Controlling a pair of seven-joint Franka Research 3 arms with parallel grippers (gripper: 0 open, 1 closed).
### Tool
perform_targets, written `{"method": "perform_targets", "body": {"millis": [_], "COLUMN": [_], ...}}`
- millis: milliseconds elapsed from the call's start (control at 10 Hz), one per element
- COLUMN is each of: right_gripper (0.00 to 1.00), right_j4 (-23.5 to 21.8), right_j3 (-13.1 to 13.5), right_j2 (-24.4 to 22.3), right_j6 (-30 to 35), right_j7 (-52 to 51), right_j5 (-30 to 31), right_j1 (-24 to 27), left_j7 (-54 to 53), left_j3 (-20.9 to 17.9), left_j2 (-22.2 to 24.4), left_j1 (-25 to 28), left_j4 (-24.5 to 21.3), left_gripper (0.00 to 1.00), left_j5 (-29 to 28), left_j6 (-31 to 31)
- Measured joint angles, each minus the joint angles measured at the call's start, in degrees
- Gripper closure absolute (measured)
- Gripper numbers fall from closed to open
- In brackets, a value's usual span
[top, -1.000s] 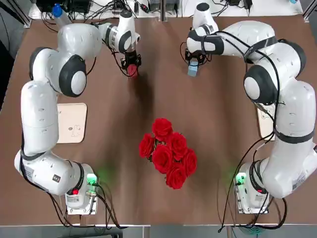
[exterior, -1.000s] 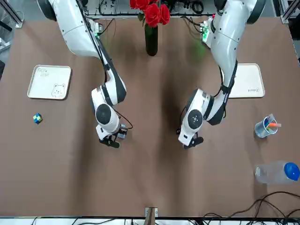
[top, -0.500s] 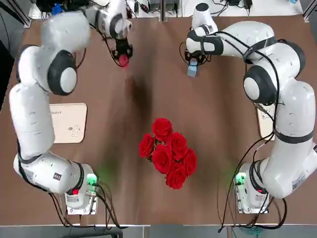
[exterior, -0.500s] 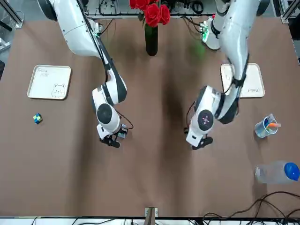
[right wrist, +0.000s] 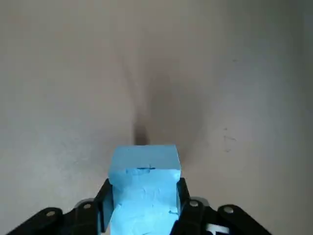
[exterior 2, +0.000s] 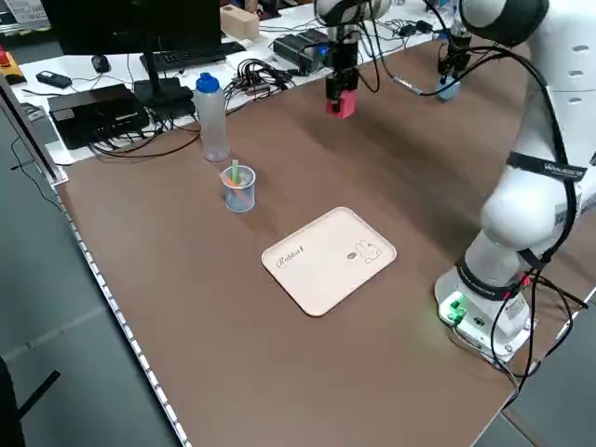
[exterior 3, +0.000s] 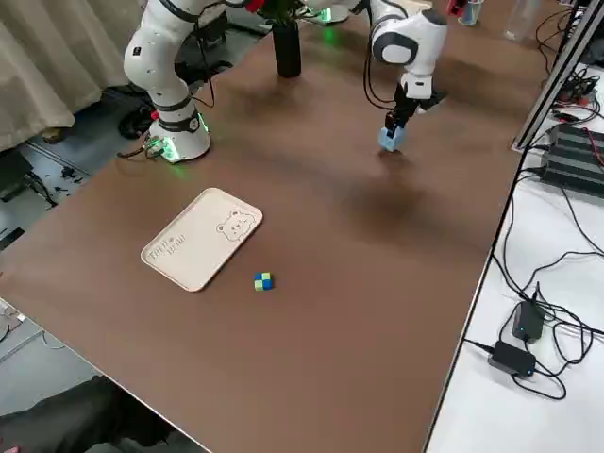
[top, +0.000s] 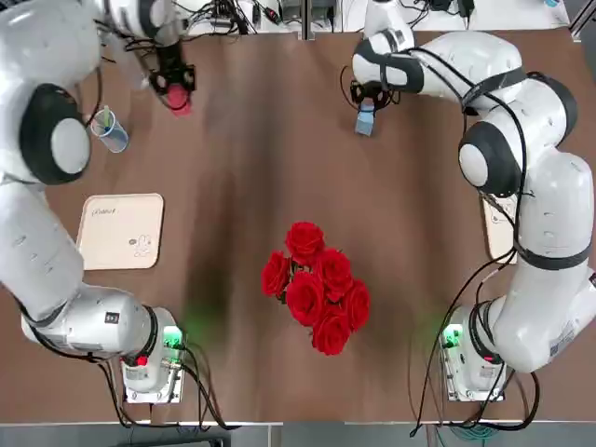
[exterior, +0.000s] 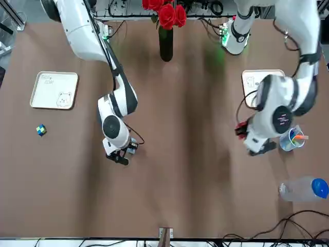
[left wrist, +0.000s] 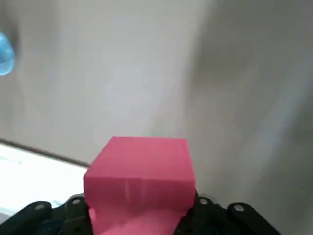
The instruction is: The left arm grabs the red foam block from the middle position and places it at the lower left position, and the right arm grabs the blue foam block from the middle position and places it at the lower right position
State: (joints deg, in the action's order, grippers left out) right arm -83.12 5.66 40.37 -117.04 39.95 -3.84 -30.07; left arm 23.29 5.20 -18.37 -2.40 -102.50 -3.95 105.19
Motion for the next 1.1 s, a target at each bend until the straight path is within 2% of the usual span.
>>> {"method": "perform_targets", "body": {"millis": [200,500,700,800,1100], "right_gripper": [0.46,0.47,0.47,0.47,0.47], "right_j4": [3.1,5.5,6.7,7.8,9.6], "right_j3": [2.3,9.6,10.3,10.4,10.6], "right_j2": [-1.1,-8.4,-13.5,-14.7,-15.3], "right_j6": [4.0,9.5,16.9,20.2,26.0], "right_j7": [0.0,-4.7,-14.3,-20.1,-44.1], "right_j5": [0.1,0.1,0.0,0.0,0.1], "right_j1": [0.1,2.6,9.9,13.5,23.0], "left_j7": [-6.5,-17.1,-24.0,-28.0,-34.8], "left_j3": [-0.2,-0.2,-0.2,-0.3,-0.3], "left_j2": [5.4,7.1,6.8,6.4,1.0], "left_j1": [7.2,18.8,24.5,26.8,31.7], "left_j4": [-8.2,-16.4,-20.3,-21.5,-23.3], "left_gripper": [0.37,0.37,0.37,0.37,0.37], "left_j5": [-0.2,-0.6,-4.5,-6.1,-10.8], "left_j6": [-0.2,0.7,2.3,3.0,8.4]}}
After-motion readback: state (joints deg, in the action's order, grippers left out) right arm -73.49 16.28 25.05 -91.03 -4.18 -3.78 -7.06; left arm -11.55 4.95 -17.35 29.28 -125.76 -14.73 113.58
